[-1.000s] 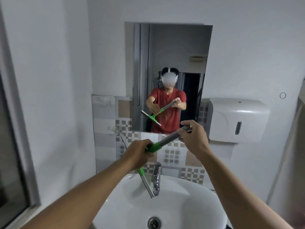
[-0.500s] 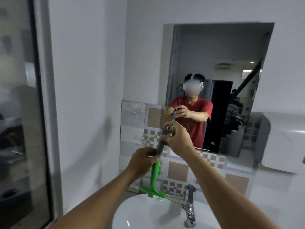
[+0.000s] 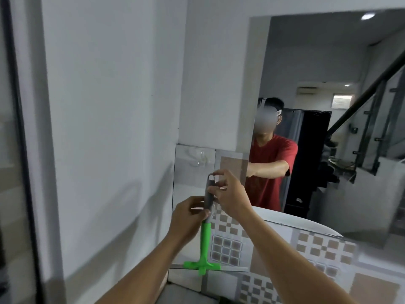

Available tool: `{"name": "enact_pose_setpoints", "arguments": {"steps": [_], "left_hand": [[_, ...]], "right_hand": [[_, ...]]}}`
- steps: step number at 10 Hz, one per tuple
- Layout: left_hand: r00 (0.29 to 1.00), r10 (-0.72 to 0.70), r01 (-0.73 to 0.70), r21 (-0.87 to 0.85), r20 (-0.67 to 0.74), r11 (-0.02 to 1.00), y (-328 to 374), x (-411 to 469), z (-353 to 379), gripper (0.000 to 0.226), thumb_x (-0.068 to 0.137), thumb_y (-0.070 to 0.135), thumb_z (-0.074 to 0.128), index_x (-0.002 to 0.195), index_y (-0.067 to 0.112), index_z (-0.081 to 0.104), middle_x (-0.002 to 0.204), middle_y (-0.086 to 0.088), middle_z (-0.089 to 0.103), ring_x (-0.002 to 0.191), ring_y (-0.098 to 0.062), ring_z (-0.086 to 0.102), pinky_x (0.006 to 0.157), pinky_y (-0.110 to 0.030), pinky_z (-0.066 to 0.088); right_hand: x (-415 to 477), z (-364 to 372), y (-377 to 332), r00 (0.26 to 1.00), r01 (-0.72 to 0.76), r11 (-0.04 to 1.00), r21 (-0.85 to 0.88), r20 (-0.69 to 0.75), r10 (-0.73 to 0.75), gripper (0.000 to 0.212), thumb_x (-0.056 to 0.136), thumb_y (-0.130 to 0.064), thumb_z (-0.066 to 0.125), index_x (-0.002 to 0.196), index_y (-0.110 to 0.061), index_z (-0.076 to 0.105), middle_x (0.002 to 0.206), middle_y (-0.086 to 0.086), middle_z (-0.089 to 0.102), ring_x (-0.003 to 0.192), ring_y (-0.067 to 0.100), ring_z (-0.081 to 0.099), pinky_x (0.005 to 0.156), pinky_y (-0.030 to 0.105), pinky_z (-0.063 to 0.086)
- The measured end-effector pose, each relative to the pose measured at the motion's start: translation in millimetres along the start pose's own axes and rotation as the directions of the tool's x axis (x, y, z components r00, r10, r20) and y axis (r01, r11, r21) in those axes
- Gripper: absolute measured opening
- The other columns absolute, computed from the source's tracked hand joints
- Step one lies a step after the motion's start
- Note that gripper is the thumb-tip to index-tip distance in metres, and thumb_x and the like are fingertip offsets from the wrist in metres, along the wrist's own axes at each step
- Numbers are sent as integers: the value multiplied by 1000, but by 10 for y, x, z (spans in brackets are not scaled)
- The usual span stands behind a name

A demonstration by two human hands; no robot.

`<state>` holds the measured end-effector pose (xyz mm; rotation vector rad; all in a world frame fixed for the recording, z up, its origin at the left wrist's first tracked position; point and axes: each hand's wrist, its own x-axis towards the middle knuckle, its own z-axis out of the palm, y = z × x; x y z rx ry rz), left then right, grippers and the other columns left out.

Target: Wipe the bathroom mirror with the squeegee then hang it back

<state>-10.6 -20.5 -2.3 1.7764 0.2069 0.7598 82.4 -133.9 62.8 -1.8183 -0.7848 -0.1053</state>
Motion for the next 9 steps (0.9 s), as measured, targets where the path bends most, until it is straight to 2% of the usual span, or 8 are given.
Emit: {"name": "enact_pose_setpoints", "arguments": {"steps": [1,2,3,4,6,7,8,9], "left_hand": [[999,35,-36,-26,-15,999,-9,246,4,45,75,21,76,119,23,67,100,3,78,87,-11,75,77,-36,63],[997,75,-75,-21,-16,997,-43,462,11,45,85,10,74,126,25,62,104,4,75,84,-9,75,75,-33,64],[995,94,-94,-9,-31,995,-108,622,14,47,88,9,72,129,26,60,107,4,73,85,-12,74,74,-28,63],[992,117,-116,22,-55,993,-202,711,14,47,89,12,73,130,28,58,106,6,74,87,-11,74,73,-24,61],[984,160,-155,64,-83,986,-352,827,9,54,88,3,67,123,43,57,98,13,73,80,-2,72,68,-20,59],[980,177,-172,64,-90,983,-384,867,17,50,91,6,67,125,42,56,99,12,73,81,-1,71,66,-18,58],[978,189,-182,87,-83,979,-398,868,33,48,94,14,68,121,50,53,102,12,73,84,1,71,69,-20,59],[979,179,-172,76,-98,982,-371,852,18,52,91,15,73,123,49,51,109,8,72,88,-2,71,68,-16,57]], "right_hand": [[213,87,1,999,36,997,-65,6,-36,37,91,-16,69,117,-40,55,94,-2,68,84,18,71,70,45,64],[392,154,5,999,45,997,-66,6,-45,38,94,-14,67,123,-35,55,94,0,67,82,16,71,66,42,65],[545,213,43,999,49,996,-72,9,-48,38,94,-14,66,121,-38,55,95,1,68,83,16,71,66,42,65],[639,289,109,999,36,998,-50,0,-36,38,95,-13,65,125,-36,56,98,2,69,85,16,71,68,40,65],[707,447,234,999,24,999,-38,-42,-25,37,97,-13,61,130,-29,56,103,3,72,89,15,71,74,36,64],[738,479,269,998,38,997,-68,-41,-41,38,99,-14,59,133,-28,54,109,5,73,92,17,70,62,16,54],[690,442,215,1000,23,994,-108,-17,-25,42,99,-16,59,138,-30,50,109,4,73,85,11,66,50,10,45],[599,365,160,998,55,984,-167,-6,-57,51,99,-18,58,146,-32,41,97,0,72,77,7,66,61,15,48]]}}
